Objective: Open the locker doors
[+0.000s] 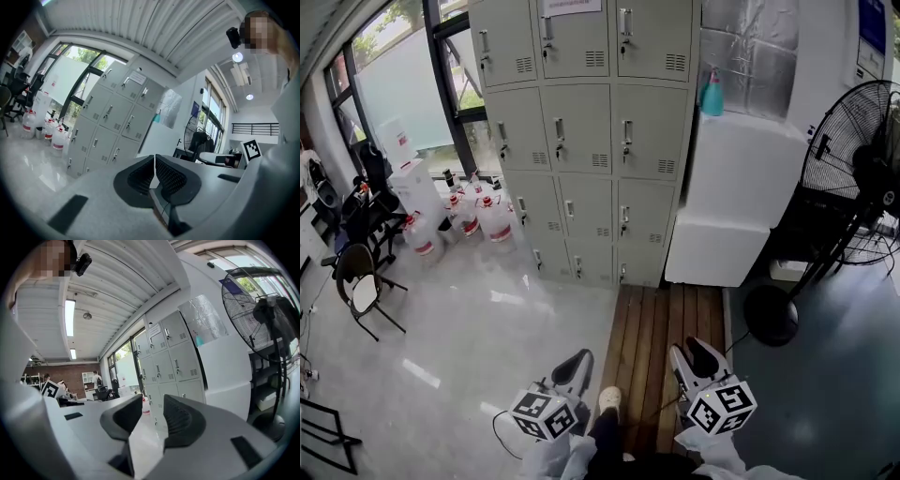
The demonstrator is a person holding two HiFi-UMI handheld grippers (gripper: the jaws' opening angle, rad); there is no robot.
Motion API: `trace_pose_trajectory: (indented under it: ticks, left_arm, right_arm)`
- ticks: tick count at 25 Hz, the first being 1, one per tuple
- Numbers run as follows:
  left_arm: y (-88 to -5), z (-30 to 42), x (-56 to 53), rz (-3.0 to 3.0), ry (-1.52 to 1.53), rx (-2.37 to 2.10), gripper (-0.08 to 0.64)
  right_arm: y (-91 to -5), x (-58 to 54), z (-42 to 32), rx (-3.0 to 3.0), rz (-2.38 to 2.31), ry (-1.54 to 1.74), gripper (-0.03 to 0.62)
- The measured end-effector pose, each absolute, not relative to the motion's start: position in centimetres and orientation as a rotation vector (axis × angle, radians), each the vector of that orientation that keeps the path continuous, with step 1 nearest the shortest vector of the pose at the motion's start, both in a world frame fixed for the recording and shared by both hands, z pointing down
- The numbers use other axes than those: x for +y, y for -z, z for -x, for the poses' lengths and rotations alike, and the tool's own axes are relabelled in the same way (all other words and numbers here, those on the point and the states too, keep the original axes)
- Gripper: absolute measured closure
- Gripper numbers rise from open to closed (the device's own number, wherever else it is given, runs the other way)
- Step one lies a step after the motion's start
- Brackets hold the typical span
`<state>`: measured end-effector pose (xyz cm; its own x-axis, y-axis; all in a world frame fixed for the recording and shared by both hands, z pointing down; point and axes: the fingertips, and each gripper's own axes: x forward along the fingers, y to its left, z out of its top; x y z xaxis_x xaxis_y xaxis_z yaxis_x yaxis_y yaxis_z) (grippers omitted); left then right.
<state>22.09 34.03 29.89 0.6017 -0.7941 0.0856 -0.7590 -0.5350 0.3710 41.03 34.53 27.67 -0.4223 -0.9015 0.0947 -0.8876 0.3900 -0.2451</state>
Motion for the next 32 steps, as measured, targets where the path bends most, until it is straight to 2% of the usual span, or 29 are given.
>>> trace_pose_trajectory:
  ticks: [16,32]
  left_arm:
    - [-25.0,-21.8,17.9,-2.577,0.147,-1.172,0.545]
    - [-25.7,-19.3,7.5,-2.589,0.141,-1.179,0.545]
  right_arm:
    - [-23.2,19.0,-39.7,2.539,1.658,0.319,0.469]
    - [-23.8,8.1,-37.4,2.540,1.640,0.335,0.469]
